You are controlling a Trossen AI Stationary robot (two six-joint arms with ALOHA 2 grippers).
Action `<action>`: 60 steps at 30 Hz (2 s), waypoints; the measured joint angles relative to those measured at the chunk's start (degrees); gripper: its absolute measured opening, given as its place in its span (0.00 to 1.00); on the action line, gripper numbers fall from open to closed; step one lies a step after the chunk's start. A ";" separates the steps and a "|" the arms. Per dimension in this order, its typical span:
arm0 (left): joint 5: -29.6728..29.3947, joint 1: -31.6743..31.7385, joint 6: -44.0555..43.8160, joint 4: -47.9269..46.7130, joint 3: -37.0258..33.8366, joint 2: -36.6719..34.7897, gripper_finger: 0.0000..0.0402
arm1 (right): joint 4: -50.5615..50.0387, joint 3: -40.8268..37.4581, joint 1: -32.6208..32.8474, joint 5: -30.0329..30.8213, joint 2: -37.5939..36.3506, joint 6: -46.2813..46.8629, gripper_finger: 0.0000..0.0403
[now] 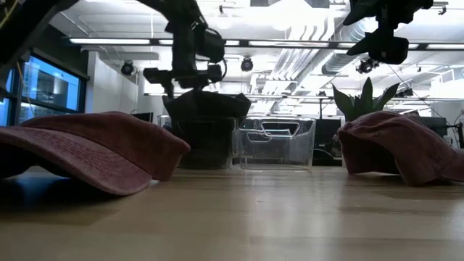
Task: Pick & Place hat
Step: Put the black cap into the left transparent bin
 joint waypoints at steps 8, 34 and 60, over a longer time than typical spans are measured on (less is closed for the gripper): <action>4.15 0.00 -3.19 13.39 -14.30 -6.50 0.66 | 0.00 0.00 0.00 -0.02 0.00 0.09 0.62; -0.28 2.86 -5.72 20.20 -20.35 -11.98 0.73 | -0.01 0.00 0.00 0.00 0.00 0.00 0.62; 12.22 1.79 -8.96 19.33 -28.30 -16.14 0.73 | -0.01 -0.01 0.01 0.00 0.01 -0.02 0.62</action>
